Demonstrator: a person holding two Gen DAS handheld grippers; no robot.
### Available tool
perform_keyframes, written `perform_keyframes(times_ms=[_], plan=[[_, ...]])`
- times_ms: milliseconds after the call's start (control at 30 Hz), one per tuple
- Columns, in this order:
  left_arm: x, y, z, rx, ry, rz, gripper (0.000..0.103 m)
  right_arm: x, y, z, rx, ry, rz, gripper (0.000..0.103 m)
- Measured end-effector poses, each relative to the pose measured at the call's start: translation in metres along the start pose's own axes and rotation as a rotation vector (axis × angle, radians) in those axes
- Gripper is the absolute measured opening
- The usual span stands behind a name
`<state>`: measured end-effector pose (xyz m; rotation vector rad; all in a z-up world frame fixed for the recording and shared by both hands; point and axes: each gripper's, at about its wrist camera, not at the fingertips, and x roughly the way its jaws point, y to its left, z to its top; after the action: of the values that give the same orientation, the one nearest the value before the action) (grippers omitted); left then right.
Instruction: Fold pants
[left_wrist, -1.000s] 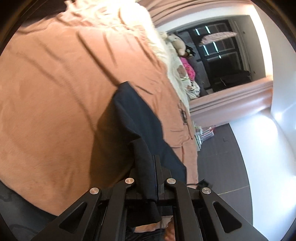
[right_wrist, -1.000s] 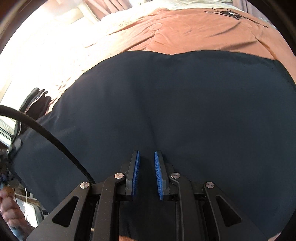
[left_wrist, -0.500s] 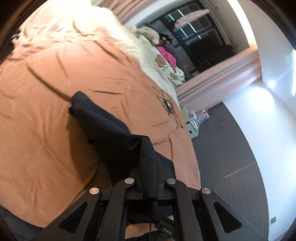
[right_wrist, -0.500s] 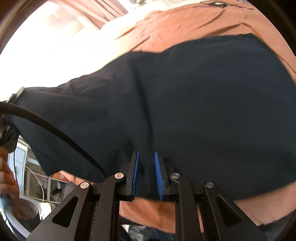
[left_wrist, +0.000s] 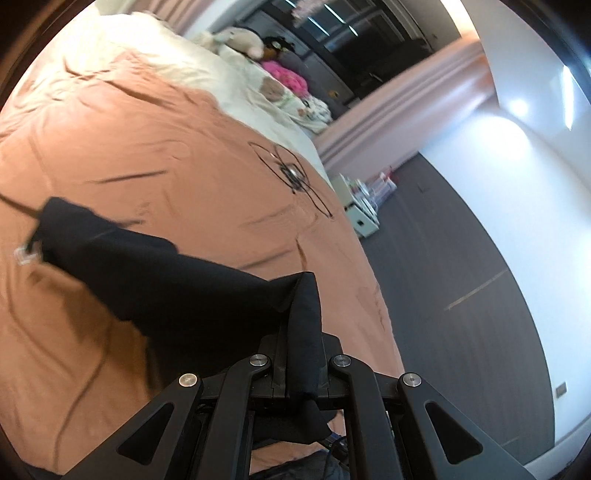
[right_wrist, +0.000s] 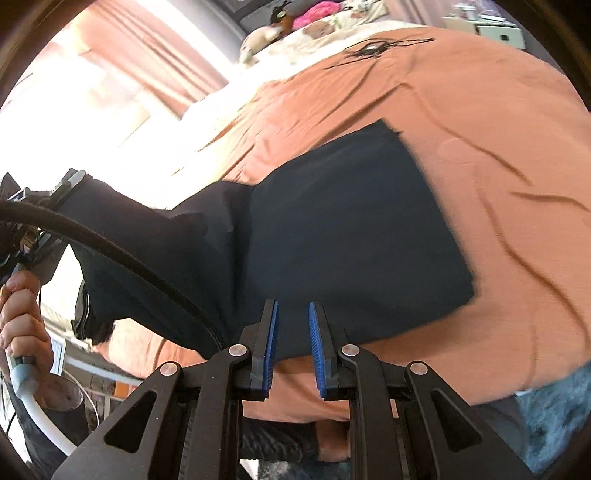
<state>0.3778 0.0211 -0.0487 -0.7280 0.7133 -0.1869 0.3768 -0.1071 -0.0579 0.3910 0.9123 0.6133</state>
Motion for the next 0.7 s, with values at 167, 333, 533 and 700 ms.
perform_keyframes(times_ms=[167,333,533,700], plan=[[0.046,-0.021,-0.007,0.028,0.075,-0.017,0.006,-0.035,-0.017,-0.012,0.058,-0.031,0.011,0.015],[0.091,-0.042,-0.021,0.067,0.151,-0.009,0.006,-0.054,-0.033,-0.024,0.096,-0.068,-0.018,0.015],[0.128,-0.067,-0.052,0.155,0.237,0.026,0.006,-0.062,-0.047,-0.036,0.15,-0.079,-0.044,0.015],[0.153,-0.078,-0.082,0.204,0.313,0.045,0.006,-0.073,-0.047,-0.039,0.163,-0.08,-0.055,0.015]])
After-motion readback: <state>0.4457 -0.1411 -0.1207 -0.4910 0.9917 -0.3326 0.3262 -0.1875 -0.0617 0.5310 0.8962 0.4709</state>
